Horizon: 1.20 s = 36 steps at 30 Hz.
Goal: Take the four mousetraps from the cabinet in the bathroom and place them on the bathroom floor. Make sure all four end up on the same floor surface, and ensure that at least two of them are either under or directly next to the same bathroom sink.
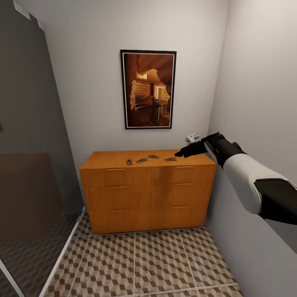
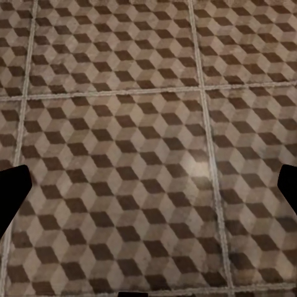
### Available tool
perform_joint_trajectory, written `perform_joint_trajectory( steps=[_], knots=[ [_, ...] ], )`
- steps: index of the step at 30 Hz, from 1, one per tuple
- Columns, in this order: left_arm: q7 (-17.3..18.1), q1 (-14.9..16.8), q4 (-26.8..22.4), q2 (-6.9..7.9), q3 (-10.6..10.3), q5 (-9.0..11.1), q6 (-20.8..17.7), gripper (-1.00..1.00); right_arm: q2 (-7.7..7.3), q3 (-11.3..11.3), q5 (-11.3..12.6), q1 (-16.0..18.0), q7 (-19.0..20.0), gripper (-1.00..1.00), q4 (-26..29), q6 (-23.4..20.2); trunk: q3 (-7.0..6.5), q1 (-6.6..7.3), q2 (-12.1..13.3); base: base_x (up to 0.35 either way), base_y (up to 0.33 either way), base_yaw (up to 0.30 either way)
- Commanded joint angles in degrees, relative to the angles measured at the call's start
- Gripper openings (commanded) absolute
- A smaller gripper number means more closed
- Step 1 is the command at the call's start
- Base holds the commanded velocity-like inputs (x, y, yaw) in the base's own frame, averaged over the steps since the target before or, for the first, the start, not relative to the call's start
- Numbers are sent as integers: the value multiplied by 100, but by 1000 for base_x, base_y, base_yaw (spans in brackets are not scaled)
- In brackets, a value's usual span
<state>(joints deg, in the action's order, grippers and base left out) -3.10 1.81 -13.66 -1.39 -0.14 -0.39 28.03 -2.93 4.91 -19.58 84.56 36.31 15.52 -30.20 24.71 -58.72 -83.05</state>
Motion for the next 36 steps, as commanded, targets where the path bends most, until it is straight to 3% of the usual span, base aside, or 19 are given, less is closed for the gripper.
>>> perform_joint_trajectory(
  steps=[1, 36],
  knots=[
    [-24, 4, 4, -1, -4, -5, 18, 100, -6, 45, -13, -2, 30, 100, -47, 44, 14, -1, -3, 146, 0, 0],
    [-24, 4, 13, -1, -11, -5, 18, 100, -161, 46, -19, -10, 25, 100, -191, 163, 330, -1, -3, 121, 0, 0]
  ],
)
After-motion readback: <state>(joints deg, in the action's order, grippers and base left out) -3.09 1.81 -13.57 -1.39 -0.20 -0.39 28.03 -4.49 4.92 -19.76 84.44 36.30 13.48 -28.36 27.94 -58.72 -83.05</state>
